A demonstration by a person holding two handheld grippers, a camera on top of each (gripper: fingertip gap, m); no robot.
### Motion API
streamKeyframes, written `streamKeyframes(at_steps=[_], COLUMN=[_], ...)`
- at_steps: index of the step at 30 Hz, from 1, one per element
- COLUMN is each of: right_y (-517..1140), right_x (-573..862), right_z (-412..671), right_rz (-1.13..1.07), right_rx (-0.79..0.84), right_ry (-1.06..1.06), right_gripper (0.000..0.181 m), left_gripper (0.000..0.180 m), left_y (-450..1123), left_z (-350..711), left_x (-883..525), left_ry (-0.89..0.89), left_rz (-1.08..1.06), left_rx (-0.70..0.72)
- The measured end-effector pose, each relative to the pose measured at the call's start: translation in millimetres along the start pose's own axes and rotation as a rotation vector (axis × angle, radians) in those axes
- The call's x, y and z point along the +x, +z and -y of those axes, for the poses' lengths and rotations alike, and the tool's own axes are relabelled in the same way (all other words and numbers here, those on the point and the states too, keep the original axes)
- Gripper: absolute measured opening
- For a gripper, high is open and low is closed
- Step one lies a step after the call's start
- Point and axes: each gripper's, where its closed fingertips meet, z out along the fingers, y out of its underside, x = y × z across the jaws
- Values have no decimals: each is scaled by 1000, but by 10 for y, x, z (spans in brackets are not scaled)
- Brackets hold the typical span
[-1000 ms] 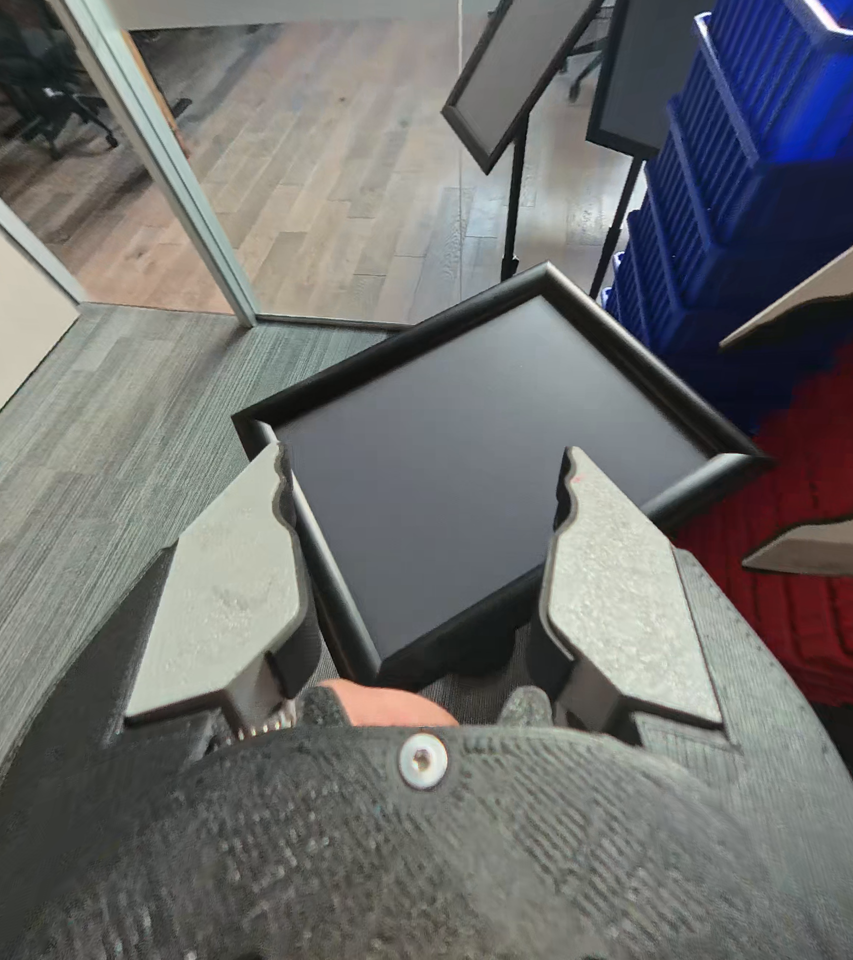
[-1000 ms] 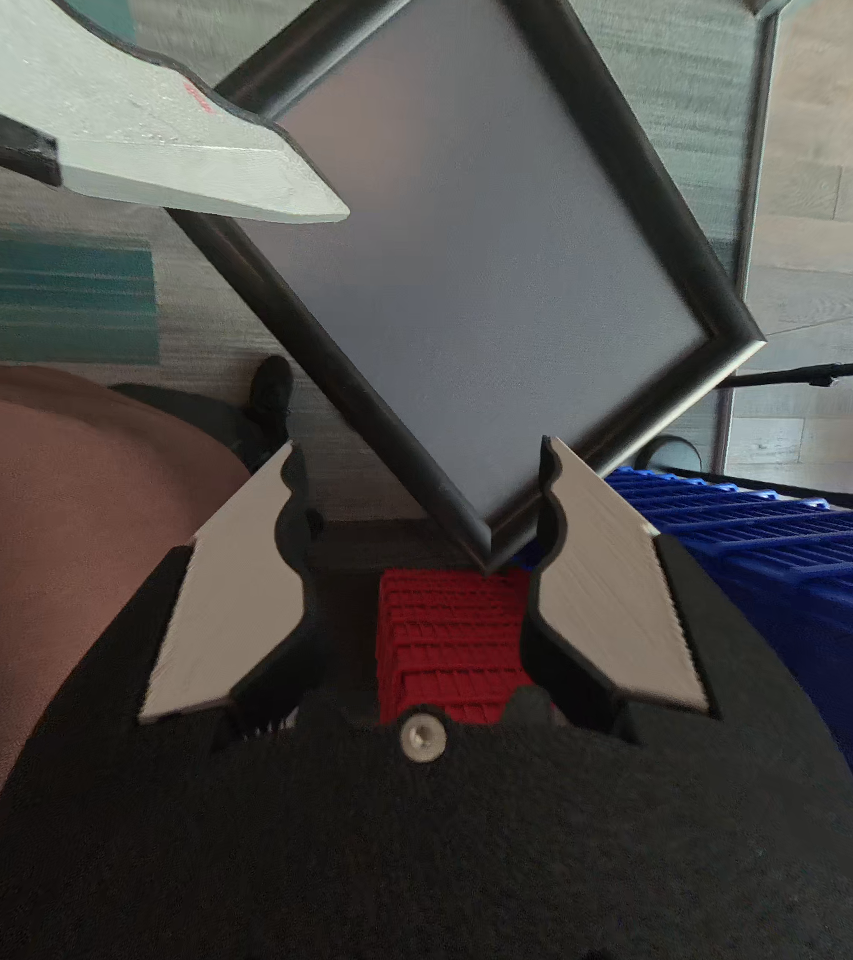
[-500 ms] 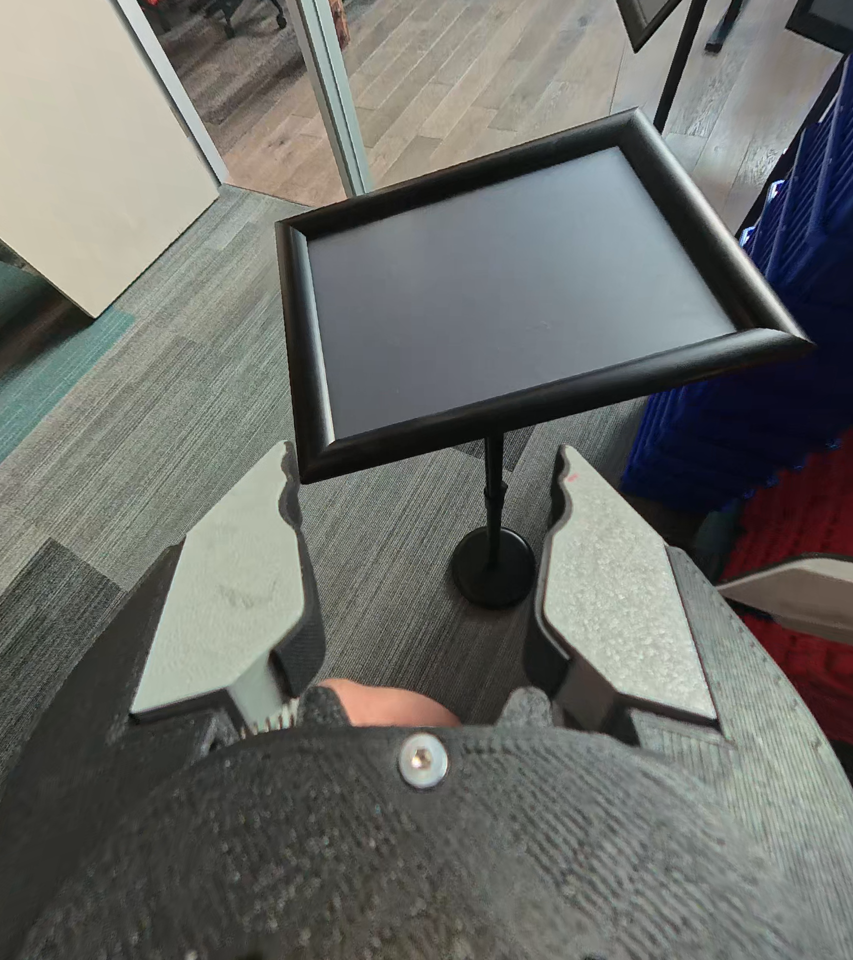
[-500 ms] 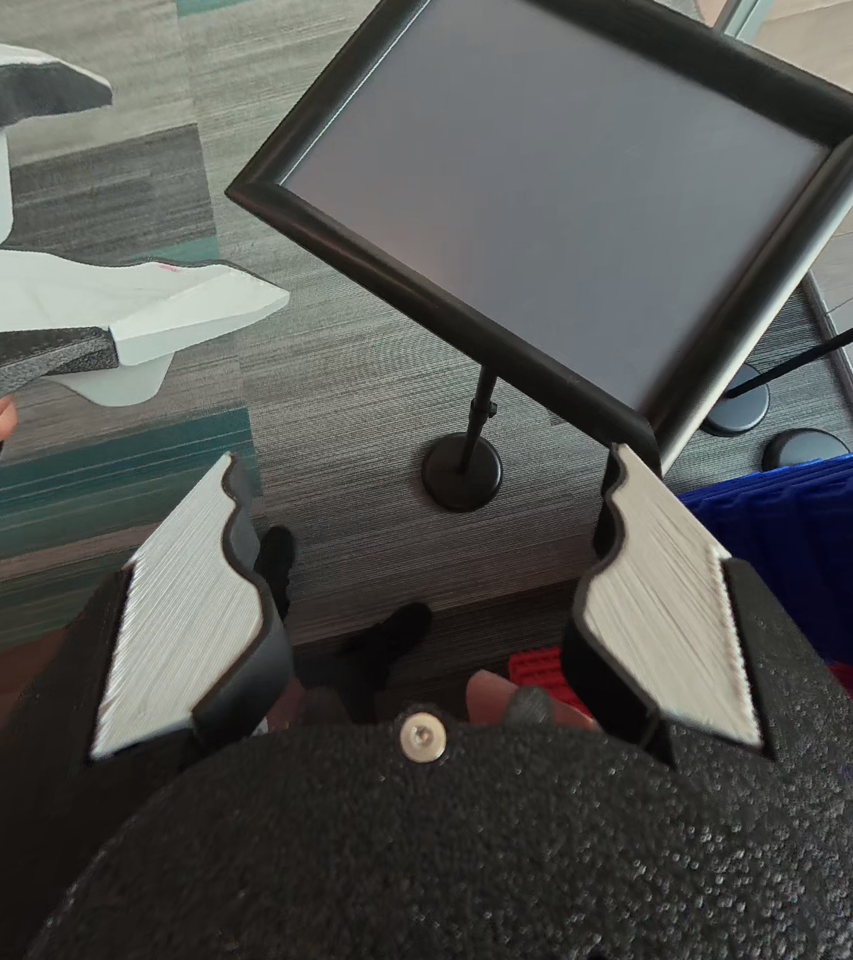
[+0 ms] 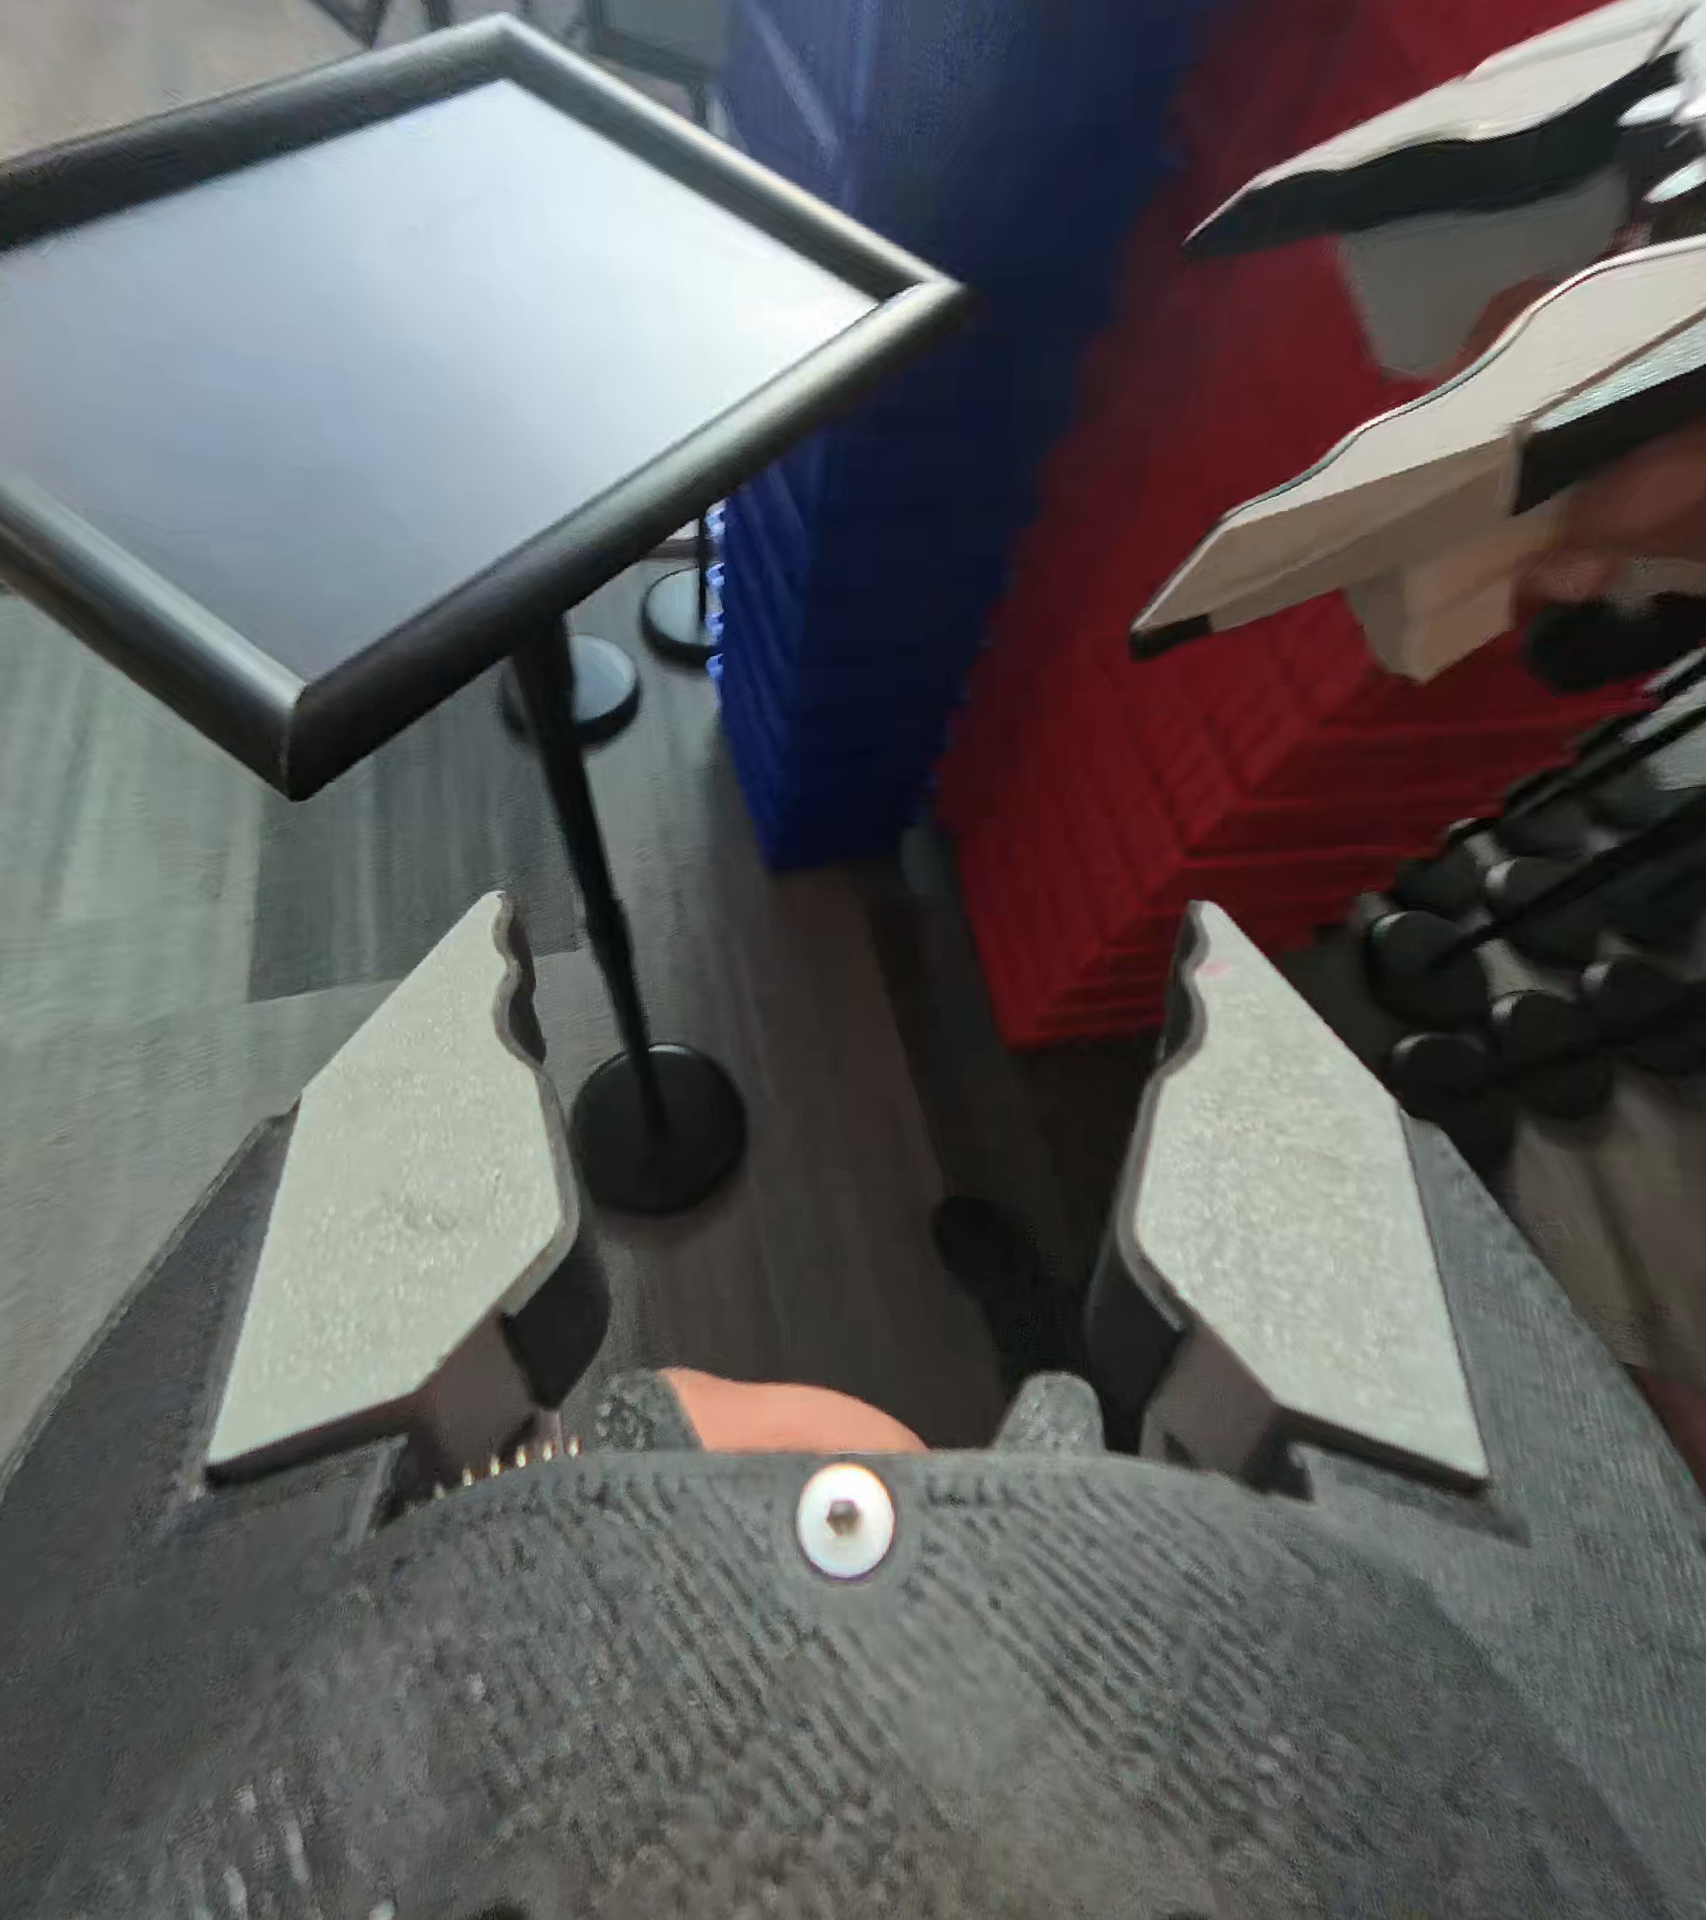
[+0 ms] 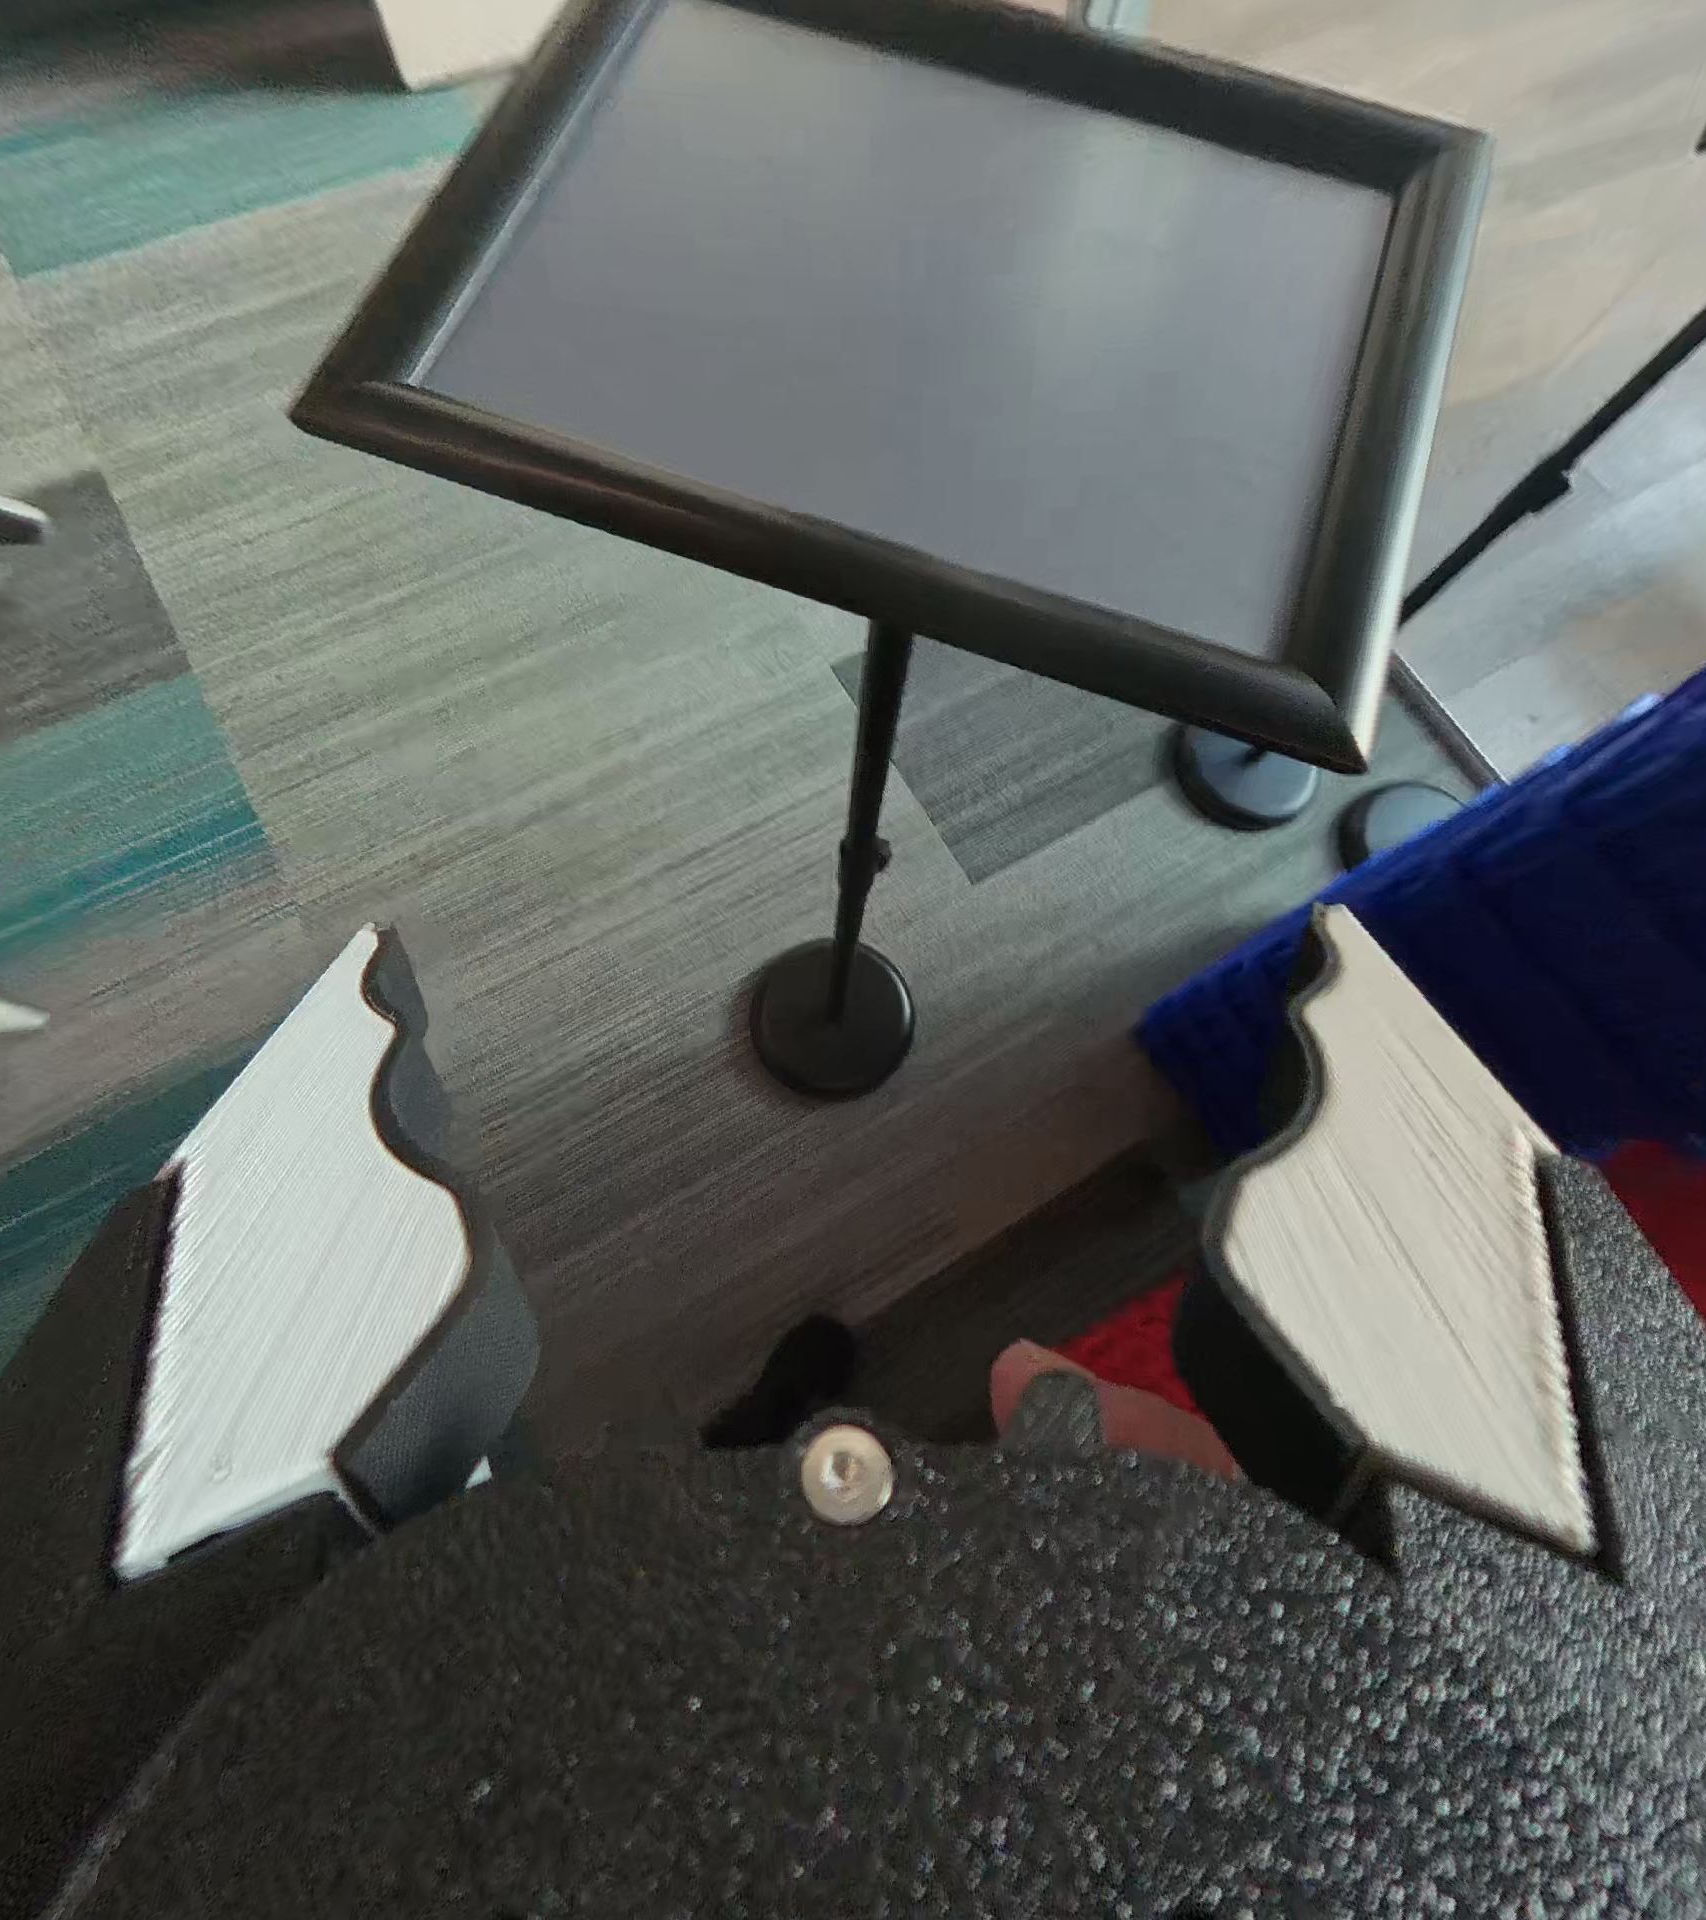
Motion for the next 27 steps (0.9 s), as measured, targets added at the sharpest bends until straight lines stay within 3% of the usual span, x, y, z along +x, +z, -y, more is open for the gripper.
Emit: streamKeyframes(at_steps=[2,4,8,10,13,15,16,18,23,27], right_y=[17,63,228,175,-192,-469,-534,-411,420,963], right_x=[-193,-326,-315,-501,-625,-476,-316,60,694,1181], right_z=[-41,-141,-378,-426,-352,-294,-255,-232,-402,-267], right_rz=[153,337,512,764,1237,1566,1705,1868,2043,2157], right_rx=[71,95,106,78,94,134,178,263,332,326], right_ry=[105,273,395,448,560,669,747,920,1182,1279], right_gripper=[156,156,156,156,144,130,112,95,103,97], left_gripper=[101,102,106,103,77,91,98,110,102,88], left_y=[-154,-281,-465,-608,-893,-808,-702,-402,318,665], left_z=[-21,-70,-338,-315,-180,-207,-248,-339,-501,-334], left_x=[132,104,108,83,-128,-248,-281,-390,-919,-1378], left_ry=[-164,-391,-679,-798,-902,-956,-983,-1071,-1314,-1349], left_rz=[-292,-544,-994,-1216,-1557,-1623,-1632,-1625,-1625,-1658], left_rx=[105,155,67,92,242,266,259,264,474,647])
